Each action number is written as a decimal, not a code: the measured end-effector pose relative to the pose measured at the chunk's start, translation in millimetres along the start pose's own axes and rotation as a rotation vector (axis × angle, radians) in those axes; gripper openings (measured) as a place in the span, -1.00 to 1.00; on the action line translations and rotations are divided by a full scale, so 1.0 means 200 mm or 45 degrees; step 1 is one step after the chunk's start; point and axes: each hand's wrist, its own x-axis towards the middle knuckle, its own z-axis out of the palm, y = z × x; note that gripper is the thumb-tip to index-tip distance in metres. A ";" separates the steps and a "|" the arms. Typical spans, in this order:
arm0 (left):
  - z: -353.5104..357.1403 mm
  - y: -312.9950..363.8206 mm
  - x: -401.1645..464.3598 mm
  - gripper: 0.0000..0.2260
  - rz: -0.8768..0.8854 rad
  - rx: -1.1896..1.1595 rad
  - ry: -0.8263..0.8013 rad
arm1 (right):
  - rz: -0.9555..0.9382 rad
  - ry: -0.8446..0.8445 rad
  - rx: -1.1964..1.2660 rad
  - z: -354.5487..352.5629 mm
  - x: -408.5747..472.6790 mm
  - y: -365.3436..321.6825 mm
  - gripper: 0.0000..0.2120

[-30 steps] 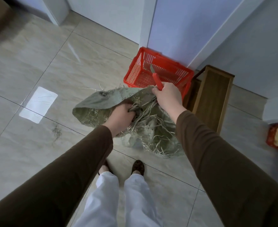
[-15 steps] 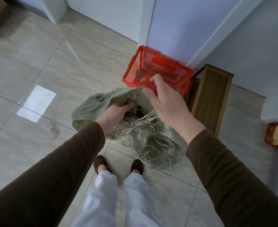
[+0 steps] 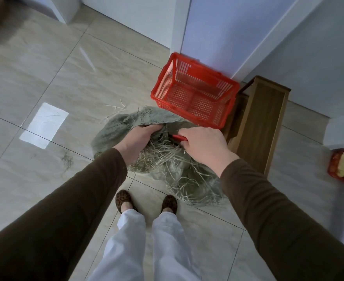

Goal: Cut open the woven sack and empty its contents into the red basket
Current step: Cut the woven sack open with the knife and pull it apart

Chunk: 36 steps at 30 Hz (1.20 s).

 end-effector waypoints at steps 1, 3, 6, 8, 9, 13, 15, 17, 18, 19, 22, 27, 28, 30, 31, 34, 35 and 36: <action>0.00 0.00 0.01 -0.81 0.000 -0.001 -0.012 | 0.026 -0.018 -0.010 -0.01 0.01 -0.01 -0.77; -0.01 0.00 0.01 -0.81 -0.007 -0.004 -0.026 | 0.069 -0.027 -0.009 -0.02 0.03 0.00 -0.76; -0.01 -0.01 0.03 -0.84 0.000 -0.003 -0.045 | 0.079 -0.032 -0.012 -0.03 0.05 -0.02 -0.77; 0.00 -0.02 0.04 -0.85 0.010 -0.008 -0.059 | 0.085 -0.034 0.009 -0.03 0.07 -0.04 -0.78; 0.01 -0.03 0.04 -0.86 0.013 -0.016 -0.072 | 0.092 -0.030 0.024 -0.03 0.08 -0.05 -0.78; 0.01 -0.03 0.03 -0.86 0.036 -0.072 -0.110 | 0.171 0.041 0.131 -0.03 0.10 -0.05 -0.81; 0.02 -0.04 0.04 -0.89 0.080 -0.047 -0.127 | 0.206 0.049 0.216 -0.01 0.10 -0.05 -0.81; 0.03 -0.04 0.05 -0.91 0.104 -0.021 -0.126 | 0.259 -0.002 0.333 0.00 0.11 -0.06 -0.80; 0.05 -0.05 0.05 -0.92 0.098 -0.025 -0.124 | 0.289 -0.037 0.399 0.01 0.11 -0.05 -0.78; 0.06 -0.07 0.05 -0.92 0.085 -0.028 -0.120 | 0.323 -0.078 0.463 0.01 0.12 -0.05 -0.77; 0.10 -0.12 0.04 -0.82 0.056 -0.003 -0.046 | 0.452 -0.217 0.699 0.05 0.14 -0.04 -0.80; 0.08 -0.17 0.06 -0.68 0.072 0.399 0.018 | 0.777 -0.113 1.238 0.07 0.14 0.04 -0.82; 0.05 -0.21 0.06 -0.57 -0.002 0.525 0.046 | 0.812 -0.038 1.245 0.03 0.15 0.10 -0.81; 0.00 -0.27 0.04 -0.47 -0.194 0.642 0.057 | 0.728 -0.114 1.021 -0.07 0.15 0.22 -0.80; -0.01 -0.27 0.04 -0.52 -0.172 0.682 0.025 | 0.653 -0.283 0.891 -0.10 0.13 0.25 -0.80; 0.02 -0.19 0.04 -0.73 0.096 0.760 0.025 | 0.467 -0.697 0.513 -0.18 0.07 0.22 -0.84; 0.03 -0.15 0.03 -0.73 0.177 0.820 0.030 | 0.408 -0.744 0.394 -0.21 0.05 0.19 -0.86; 0.04 -0.11 0.04 -0.74 0.279 0.886 0.036 | 0.347 -0.749 0.269 -0.24 0.04 0.17 -0.86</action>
